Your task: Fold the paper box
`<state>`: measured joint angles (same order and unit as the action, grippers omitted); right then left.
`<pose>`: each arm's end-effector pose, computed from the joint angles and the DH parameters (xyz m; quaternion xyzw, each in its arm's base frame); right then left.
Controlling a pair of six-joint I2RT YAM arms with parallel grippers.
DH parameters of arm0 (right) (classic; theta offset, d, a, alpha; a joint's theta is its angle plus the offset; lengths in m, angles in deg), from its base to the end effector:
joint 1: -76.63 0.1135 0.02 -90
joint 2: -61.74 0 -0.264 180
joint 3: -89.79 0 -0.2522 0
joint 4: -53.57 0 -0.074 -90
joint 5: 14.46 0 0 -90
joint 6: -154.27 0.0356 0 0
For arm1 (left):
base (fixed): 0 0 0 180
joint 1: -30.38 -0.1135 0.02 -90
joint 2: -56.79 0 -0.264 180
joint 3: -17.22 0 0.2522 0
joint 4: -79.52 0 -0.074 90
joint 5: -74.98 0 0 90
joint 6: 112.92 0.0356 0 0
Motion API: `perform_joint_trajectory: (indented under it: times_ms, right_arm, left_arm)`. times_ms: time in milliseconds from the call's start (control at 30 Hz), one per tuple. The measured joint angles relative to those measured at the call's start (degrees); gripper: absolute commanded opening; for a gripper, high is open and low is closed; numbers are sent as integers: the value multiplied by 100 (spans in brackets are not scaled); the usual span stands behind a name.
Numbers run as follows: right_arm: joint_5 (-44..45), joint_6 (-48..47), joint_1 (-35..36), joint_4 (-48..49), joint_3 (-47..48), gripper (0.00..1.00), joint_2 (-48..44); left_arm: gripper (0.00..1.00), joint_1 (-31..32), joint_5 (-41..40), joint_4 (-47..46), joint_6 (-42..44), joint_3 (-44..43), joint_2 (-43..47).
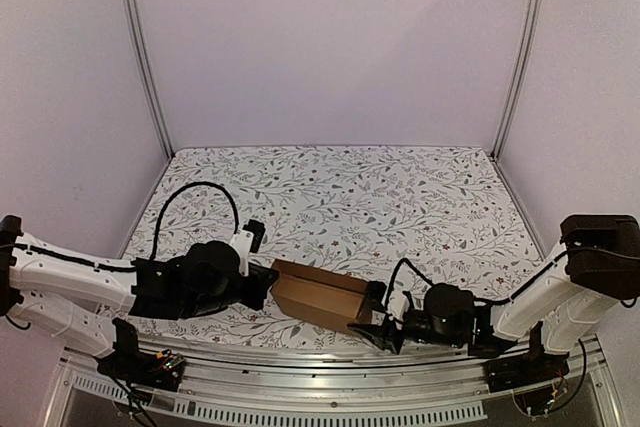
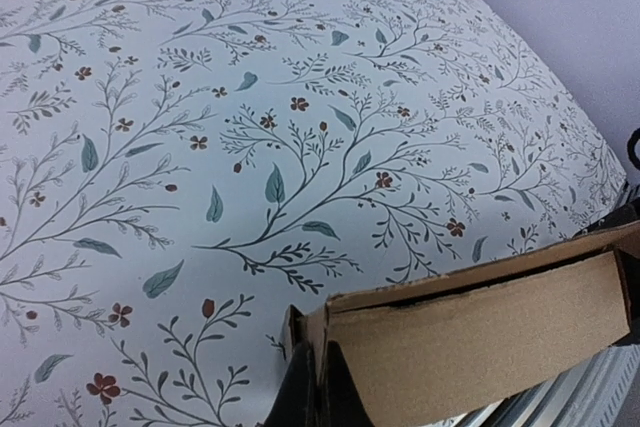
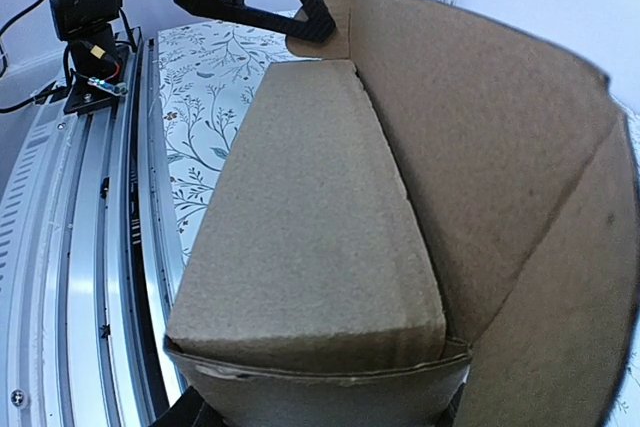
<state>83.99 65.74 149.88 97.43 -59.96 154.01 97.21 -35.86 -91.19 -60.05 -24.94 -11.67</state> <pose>0.0778 0.2403 0.1205 -0.4384 0.6796 0.3076 0.5012 0.1047 -0.2123 0.1849 0.1443 0.8667 -0.2551 0.4037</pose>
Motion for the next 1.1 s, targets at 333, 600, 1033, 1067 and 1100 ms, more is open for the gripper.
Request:
perform_joint_trajectory:
  times_ms: [333, 600, 1033, 1067, 1100]
  right_arm:
    - [87, 216, 26, 483, -74, 28, 264]
    - [164, 337, 26, 577, -111, 28, 275]
    - [188, 439, 33, 584, -114, 29, 280]
    - [184, 444, 35, 588, -114, 29, 284]
    - [179, 448, 37, 588, -114, 29, 286]
  left_arm:
    - [0, 221, -476, -715, -111, 308, -122]
    - [0, 317, -791, -955, 4, 293, -337]
    - [0, 420, -1080, -149, 411, -72, -354]
    - [0, 426, -1082, -107, 428, -74, -337]
    - [0, 433, -1084, -72, 444, -83, -326]
